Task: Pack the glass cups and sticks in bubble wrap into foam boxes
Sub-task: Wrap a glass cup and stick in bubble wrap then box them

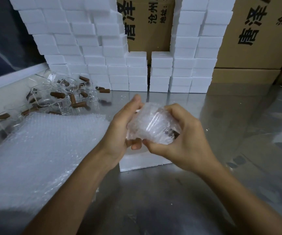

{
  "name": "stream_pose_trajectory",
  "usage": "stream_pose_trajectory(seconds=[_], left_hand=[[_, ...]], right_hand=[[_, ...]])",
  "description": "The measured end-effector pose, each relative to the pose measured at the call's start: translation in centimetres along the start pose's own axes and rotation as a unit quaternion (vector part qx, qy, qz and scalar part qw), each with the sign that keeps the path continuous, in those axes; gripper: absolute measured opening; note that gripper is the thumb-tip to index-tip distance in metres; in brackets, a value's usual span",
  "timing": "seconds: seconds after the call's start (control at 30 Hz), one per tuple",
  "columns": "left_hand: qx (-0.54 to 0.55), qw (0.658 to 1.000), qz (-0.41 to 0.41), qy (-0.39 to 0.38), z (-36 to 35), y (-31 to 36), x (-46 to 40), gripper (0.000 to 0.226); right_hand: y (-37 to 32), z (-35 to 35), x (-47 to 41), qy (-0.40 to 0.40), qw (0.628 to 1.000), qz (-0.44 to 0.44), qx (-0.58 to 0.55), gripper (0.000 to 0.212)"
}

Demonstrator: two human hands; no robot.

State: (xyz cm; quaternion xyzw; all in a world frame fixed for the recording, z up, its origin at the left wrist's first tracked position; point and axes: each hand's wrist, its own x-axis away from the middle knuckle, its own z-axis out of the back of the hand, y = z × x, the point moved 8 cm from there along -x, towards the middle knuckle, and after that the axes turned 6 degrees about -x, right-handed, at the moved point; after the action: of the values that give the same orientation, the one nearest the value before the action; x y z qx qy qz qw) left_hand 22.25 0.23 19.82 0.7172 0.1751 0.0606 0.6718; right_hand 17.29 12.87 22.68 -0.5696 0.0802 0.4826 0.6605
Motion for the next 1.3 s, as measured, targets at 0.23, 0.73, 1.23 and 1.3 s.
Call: stream_pose_trajectory(seconds=[0.23, 0.73, 1.23, 1.3], left_hand=[[0.006, 0.999, 0.005, -0.042, 0.4, -0.6, 0.0, 0.043], [0.003, 0.993, 0.064, -0.102, -0.5, -1.2, 0.4, 0.051], [0.050, 0.994, 0.092, 0.011, 0.2, -1.0, 0.2, 0.039], [0.120, 0.986, 0.101, 0.049, 0.6, -1.2, 0.1, 0.035]], right_hand=[[2.2, 1.0, -0.2, -0.015, 0.974, -0.161, -0.158, 0.055], [2.9, -2.0, 1.3, -0.180, 0.840, -0.318, -0.402, 0.037], [3.3, -1.3, 1.1, -0.091, 0.803, -0.377, -0.452, 0.049], [3.4, -1.0, 0.8, -0.053, 0.786, -0.377, -0.487, 0.025]])
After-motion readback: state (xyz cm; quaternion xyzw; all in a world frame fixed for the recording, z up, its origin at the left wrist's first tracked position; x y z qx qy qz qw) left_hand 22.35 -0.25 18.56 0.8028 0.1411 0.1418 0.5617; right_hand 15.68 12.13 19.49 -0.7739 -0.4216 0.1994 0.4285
